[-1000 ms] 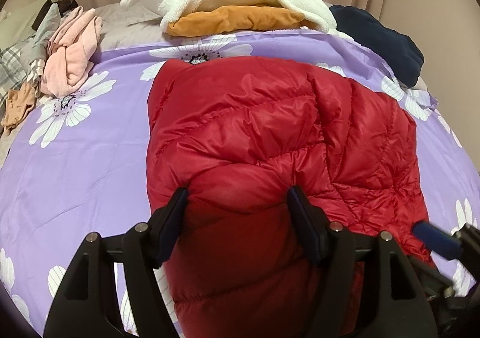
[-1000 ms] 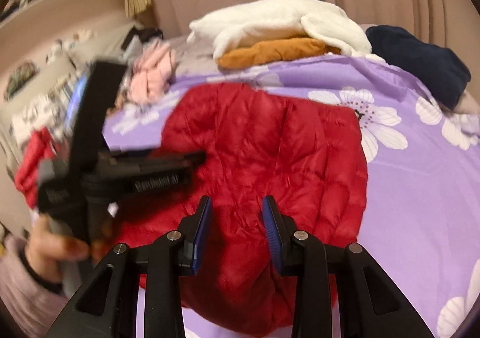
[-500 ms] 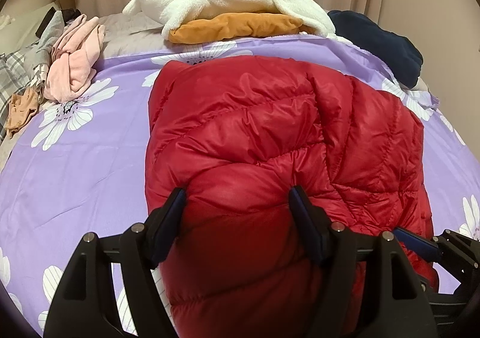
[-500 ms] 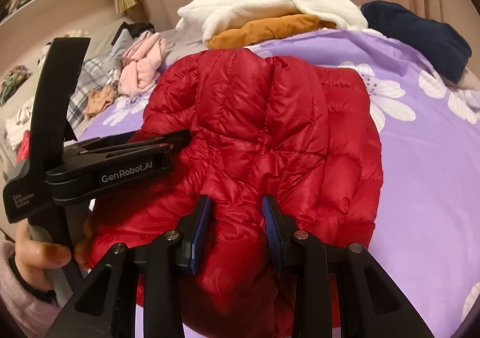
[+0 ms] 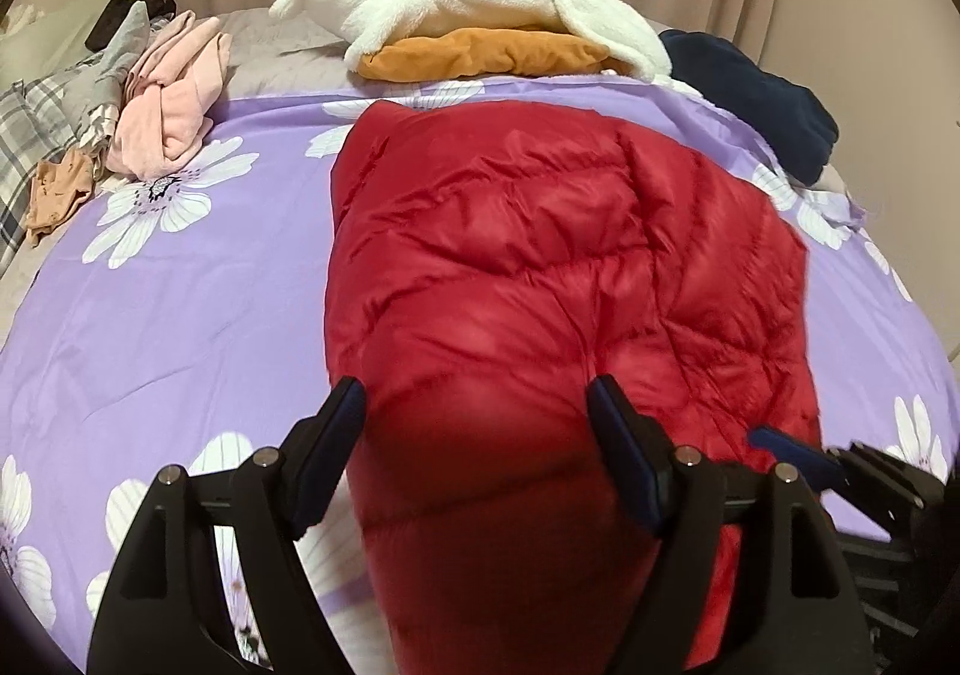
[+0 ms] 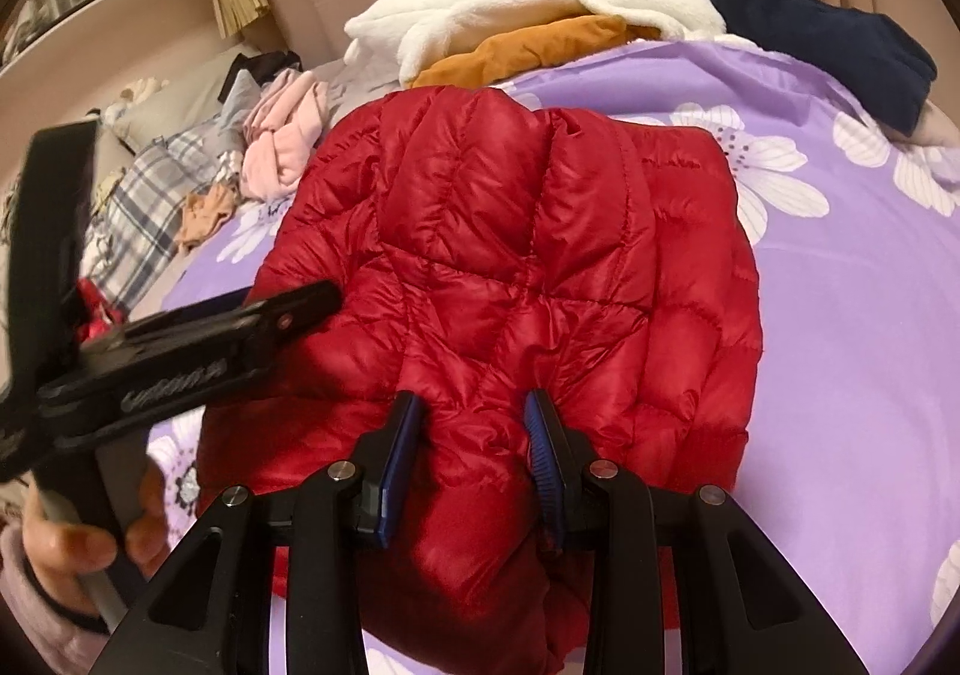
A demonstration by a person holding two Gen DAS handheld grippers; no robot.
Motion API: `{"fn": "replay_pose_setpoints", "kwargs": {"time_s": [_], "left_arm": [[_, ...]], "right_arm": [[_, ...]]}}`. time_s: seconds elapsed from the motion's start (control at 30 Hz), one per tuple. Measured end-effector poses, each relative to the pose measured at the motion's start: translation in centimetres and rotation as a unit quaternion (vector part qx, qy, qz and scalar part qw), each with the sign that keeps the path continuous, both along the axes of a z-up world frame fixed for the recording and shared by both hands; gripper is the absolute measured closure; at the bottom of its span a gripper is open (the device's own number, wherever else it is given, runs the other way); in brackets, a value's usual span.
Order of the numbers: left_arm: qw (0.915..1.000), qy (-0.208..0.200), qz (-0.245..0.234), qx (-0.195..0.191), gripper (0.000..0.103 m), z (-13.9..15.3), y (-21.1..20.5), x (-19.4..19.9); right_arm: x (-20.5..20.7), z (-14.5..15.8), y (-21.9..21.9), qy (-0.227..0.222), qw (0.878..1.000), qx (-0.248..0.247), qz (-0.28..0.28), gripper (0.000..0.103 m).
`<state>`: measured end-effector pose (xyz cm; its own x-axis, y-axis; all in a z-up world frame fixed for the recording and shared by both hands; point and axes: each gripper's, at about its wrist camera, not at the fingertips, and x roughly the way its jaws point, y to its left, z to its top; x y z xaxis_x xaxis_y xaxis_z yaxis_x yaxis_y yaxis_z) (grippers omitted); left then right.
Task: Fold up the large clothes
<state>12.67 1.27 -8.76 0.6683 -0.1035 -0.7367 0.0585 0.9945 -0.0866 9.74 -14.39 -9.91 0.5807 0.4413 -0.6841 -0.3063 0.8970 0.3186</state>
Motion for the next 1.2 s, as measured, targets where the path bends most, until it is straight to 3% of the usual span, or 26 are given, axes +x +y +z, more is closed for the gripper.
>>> {"fn": "replay_pose_setpoints", "kwargs": {"time_s": [0.23, 0.6, 0.77, 1.2], "left_arm": [[0.9998, 0.000, -0.019, -0.008, 0.026, 0.1, -0.4, -3.4], [0.9993, 0.012, -0.034, -0.010, 0.026, -1.3, -0.7, -4.7], [0.9991, 0.014, -0.038, -0.012, 0.026, -1.6, -0.7, -4.5], [0.9990, 0.022, -0.038, -0.010, 0.023, -2.2, -0.9, -4.0]], "right_arm": [[-1.0, 1.1, -0.7, -0.003, 1.000, 0.014, -0.012, 0.068], [-0.1, 3.1, -1.4, -0.045, 0.997, 0.030, -0.045, 0.068], [2.6, 1.3, -0.6, -0.003, 0.999, 0.012, -0.042, 0.068], [3.3, 0.0, -0.3, 0.012, 0.999, -0.003, -0.030, 0.068]]}}
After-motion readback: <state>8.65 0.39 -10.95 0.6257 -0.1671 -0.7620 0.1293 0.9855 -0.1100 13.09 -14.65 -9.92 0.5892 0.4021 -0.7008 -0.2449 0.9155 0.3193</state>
